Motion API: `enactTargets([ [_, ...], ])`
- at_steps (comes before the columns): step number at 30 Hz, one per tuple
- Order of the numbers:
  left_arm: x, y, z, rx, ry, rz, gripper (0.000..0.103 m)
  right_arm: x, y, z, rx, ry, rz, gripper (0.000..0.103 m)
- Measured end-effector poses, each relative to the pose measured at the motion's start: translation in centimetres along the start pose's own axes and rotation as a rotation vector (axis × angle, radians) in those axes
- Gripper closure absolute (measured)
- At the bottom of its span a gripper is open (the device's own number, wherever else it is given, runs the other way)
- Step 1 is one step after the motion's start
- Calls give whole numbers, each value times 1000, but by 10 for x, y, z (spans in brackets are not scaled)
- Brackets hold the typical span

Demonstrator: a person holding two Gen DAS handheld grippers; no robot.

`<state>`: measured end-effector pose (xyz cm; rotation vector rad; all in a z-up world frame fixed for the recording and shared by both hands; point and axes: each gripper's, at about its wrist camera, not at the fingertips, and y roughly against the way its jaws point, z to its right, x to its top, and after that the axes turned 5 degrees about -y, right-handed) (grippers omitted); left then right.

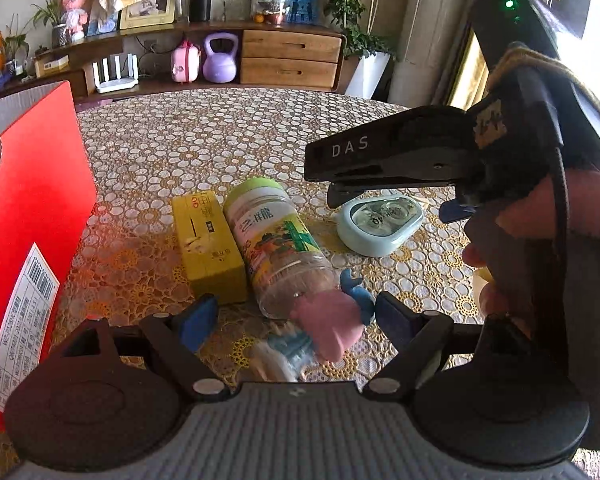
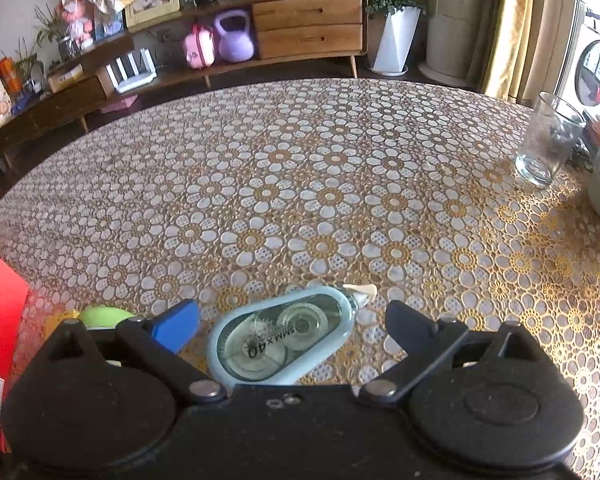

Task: Organize rigid objects
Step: 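Lower the right tool onto the mint tape dispenser and close on it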

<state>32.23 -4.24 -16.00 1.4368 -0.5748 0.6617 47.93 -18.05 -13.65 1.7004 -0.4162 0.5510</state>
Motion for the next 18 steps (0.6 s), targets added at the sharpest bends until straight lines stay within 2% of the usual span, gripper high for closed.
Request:
enactTargets([
  [9, -3, 0, 2, -8, -15, -6, 17, 0, -7, 3, -14, 34, -25, 7],
  [13, -6, 0, 3, -10, -28, -13, 17, -24, -1, 0, -7, 115, -22, 8],
  [18, -7, 0, 4, -7, -46, -14, 18, -41, 11, 9, 17, 189, -6, 18],
])
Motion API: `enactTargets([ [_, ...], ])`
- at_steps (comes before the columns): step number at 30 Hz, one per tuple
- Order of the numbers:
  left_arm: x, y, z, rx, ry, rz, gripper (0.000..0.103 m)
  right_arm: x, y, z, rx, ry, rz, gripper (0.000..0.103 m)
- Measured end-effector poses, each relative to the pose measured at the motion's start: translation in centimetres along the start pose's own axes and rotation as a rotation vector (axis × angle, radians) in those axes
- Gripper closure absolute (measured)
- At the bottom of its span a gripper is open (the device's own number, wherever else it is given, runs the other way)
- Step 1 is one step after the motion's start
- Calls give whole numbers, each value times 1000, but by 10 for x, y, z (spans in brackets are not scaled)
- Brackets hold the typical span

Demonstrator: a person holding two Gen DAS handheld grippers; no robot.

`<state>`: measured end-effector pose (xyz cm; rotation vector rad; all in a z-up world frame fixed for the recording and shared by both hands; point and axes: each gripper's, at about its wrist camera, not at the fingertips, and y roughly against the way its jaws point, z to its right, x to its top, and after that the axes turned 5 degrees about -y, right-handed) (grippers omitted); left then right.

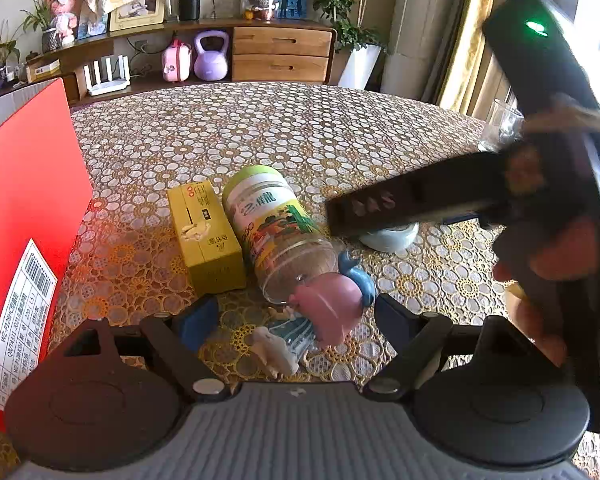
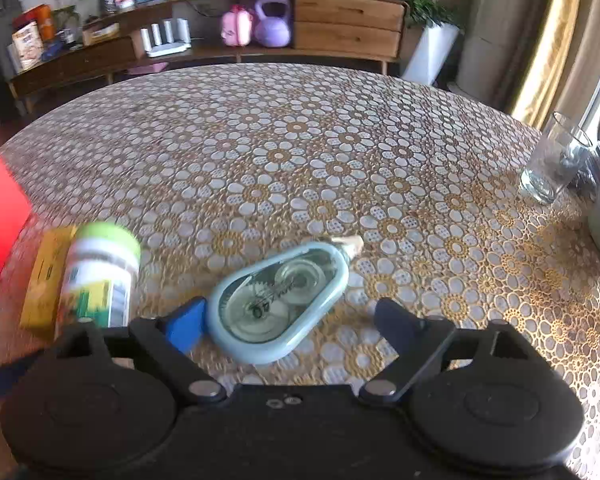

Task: Organize rigid objects
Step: 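Lower the right tool onto the mint tape dispenser and close on it, then grasp the pink-headed toy figure with the left tool while the right lifts the tape dispenser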

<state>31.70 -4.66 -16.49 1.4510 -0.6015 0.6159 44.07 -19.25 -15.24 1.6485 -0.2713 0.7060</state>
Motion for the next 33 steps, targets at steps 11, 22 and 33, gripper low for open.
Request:
enactTargets([
  [11, -3, 5, 13, 6, -83, -6, 49, -2, 20, 27, 70, -41, 72, 50],
  [22, -9, 19, 10, -33, -91, -18, 57, -29, 68, 25, 127, -34, 159, 51],
  [33, -28, 53, 5, -62, -107, -32, 79, -91, 116, 23, 154, 2, 135, 51],
])
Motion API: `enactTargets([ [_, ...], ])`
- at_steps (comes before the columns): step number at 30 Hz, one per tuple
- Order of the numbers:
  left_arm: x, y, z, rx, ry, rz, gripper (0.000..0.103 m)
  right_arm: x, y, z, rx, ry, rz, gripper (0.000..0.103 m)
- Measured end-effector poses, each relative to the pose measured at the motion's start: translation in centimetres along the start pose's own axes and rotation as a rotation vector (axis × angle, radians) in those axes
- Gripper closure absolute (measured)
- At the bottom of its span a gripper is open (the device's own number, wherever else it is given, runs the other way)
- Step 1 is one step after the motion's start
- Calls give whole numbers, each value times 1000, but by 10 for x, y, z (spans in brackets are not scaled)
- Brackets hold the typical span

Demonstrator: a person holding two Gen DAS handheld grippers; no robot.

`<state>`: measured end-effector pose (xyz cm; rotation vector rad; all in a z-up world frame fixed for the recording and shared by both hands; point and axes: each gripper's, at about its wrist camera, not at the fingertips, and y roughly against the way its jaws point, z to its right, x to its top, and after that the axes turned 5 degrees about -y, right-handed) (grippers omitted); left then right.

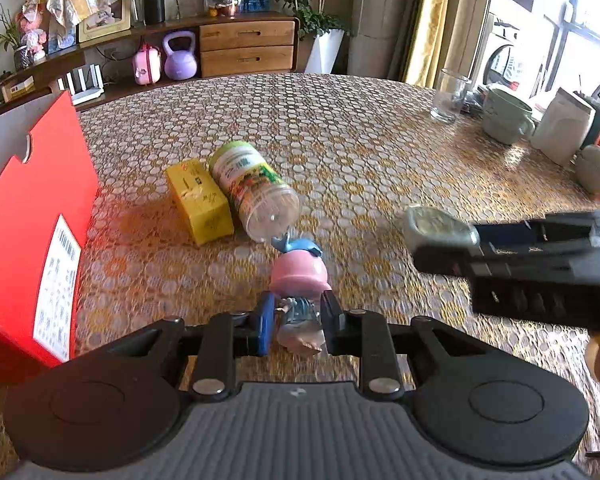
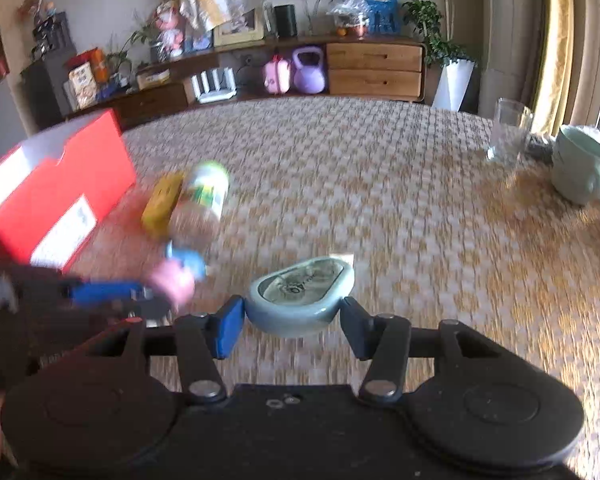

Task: Organize rigid objects
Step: 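Grasp the pink-headed toy figure with the left tool while the right lifts the tape dispenser, then carry the tape dispenser and pink-headed figure over the red box with both tools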

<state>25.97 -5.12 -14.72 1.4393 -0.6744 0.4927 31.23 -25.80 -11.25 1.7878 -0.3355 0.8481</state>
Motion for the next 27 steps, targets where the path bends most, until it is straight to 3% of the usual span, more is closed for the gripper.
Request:
enactTargets([
  [7, 0, 3, -3, 0, -8, -1, 78, -15, -2, 1, -38, -2, -33, 50],
  [12, 0, -1, 1, -2, -48, 12, 78, -16, -5, -4, -46, -10, -10, 33],
  [18, 2, -9, 2, -18, -79, 18, 70, -16, -15, -7, -77, -20, 10, 33],
  [20, 1, -11, 0, -49, -72, 19, 59, -16, -16, -7, -81, -20, 16, 33],
  [27, 6, -22, -2, -39, -62, 25, 56, -16, -17, -6, -87, -20, 26, 34],
])
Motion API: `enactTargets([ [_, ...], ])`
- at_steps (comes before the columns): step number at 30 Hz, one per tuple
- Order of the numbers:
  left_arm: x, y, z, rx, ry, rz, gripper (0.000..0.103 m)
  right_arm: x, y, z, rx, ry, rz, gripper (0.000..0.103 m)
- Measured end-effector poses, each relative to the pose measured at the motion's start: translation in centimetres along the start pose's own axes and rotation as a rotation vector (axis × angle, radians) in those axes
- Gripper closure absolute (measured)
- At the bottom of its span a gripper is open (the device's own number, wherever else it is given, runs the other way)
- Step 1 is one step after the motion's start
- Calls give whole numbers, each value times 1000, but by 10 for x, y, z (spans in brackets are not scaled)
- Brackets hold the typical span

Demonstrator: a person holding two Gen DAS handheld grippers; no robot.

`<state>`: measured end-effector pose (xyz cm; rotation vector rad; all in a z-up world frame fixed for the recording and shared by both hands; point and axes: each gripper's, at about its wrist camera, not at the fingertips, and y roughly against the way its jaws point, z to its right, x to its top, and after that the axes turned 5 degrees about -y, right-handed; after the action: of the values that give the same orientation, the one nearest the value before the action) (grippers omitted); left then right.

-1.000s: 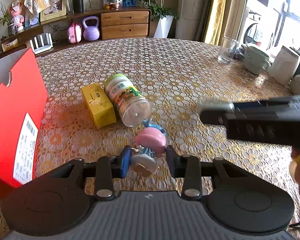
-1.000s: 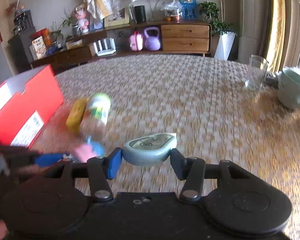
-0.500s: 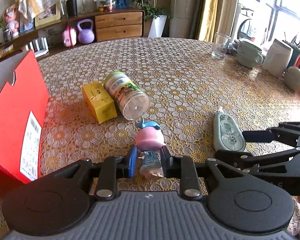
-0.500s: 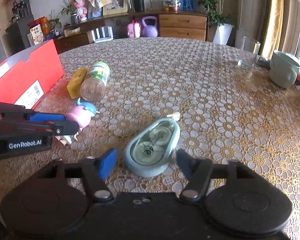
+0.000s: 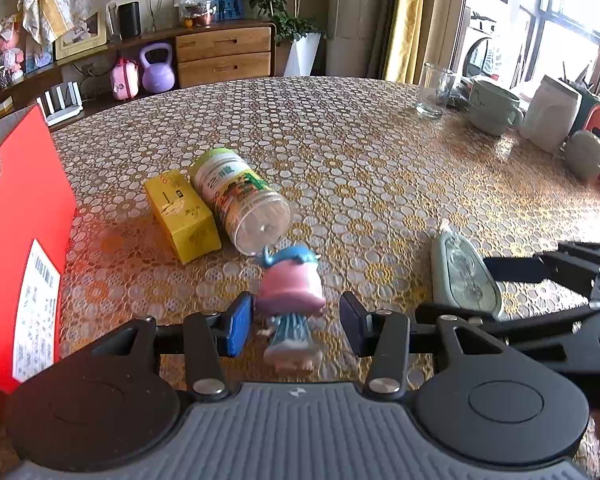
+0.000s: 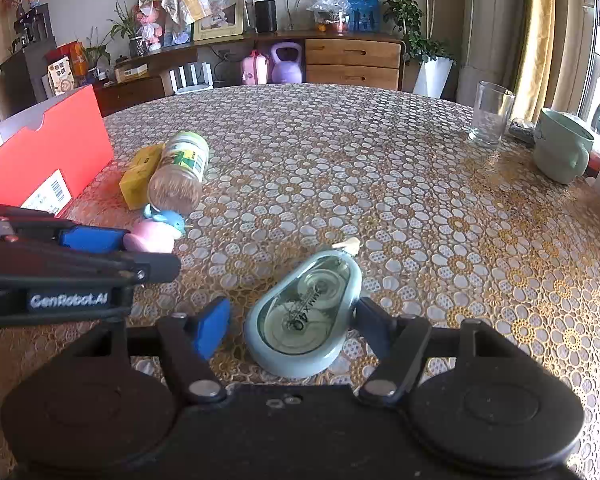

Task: Organize rigid objects
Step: 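Carry the tape dispenser and pink-headed figure over the red box with both tools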

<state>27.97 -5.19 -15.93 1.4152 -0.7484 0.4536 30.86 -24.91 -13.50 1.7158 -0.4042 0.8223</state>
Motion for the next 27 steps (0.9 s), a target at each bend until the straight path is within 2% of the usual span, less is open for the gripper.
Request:
enactTargets([
  [4, 2, -6, -1, 3, 7, -14, 57, -1, 0, 1, -8, 2, 9, 37],
  [7, 2, -6, -2, 5, 14, -12, 57, -1, -1, 1, -24, 3, 16, 45],
  [9, 2, -6, -3, 18, 12, -15, 59, -1, 0, 1, -23, 0, 16, 45],
  [12, 4, -7, -1, 44, -13, -26, 68, 0, 1, 1, -26, -1, 14, 45],
  [16, 3, -4, -5, 35, 12, -40, 68, 1, 12, -2, -22, -3, 28, 46],
  [27, -9, 41, -21, 7, 104, -46, 68, 1, 62, -37, 4, 57, 81, 47],
])
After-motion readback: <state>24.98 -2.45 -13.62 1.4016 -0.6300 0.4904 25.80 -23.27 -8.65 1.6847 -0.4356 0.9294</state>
